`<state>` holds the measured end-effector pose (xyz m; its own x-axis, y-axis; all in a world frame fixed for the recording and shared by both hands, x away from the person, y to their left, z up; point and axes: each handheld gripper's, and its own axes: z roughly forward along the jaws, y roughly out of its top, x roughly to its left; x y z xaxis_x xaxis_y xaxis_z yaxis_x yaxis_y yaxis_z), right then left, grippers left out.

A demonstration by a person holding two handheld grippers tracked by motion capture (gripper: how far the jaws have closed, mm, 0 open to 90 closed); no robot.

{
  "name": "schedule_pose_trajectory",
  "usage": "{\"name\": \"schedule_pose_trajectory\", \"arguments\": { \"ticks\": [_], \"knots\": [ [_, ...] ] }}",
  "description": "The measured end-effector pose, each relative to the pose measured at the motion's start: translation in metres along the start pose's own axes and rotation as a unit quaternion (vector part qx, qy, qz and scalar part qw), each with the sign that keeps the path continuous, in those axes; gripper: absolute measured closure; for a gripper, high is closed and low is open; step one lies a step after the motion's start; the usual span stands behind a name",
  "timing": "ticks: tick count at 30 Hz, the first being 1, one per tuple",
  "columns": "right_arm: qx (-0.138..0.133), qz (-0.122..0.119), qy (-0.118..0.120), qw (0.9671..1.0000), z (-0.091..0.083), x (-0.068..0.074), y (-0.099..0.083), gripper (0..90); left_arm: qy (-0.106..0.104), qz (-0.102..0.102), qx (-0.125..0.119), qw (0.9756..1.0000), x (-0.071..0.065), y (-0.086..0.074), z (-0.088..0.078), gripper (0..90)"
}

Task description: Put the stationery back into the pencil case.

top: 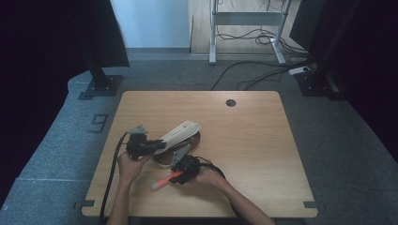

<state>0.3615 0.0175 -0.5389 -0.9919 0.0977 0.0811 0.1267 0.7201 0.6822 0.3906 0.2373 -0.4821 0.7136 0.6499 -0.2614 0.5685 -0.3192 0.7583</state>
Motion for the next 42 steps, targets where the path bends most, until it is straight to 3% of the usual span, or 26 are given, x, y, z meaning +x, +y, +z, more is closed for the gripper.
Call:
{"name": "schedule_pose_trajectory", "arguments": {
  "ticks": [5, 7, 19, 42],
  "knots": [
    [0.005, -0.034, -0.007, 0.9994, -0.003, 0.008, -0.003, 58.1, 0.0, 0.0, 0.0, 1.0, 0.0, 0.0, 0.0, 76.5],
    [0.007, -0.037, -0.005, 0.9993, -0.004, 0.01, -0.004, 62.2, 0.0, 0.0, 0.001, 1.0, 0.0, 0.0, 0.0, 76.5],
    [0.002, -0.009, -0.013, 0.9999, -0.011, 0.013, -0.008, 66.0, 0.001, -0.001, 0.0, 1.0, 0.0, 0.0, 0.0, 76.5],
    [-0.04, 0.023, -0.042, 0.9981, -0.055, 0.008, -0.015, 66.1, -0.001, -0.002, 0.0, 1.0, 0.0, 0.0, 0.0, 76.5]
  ]
}}
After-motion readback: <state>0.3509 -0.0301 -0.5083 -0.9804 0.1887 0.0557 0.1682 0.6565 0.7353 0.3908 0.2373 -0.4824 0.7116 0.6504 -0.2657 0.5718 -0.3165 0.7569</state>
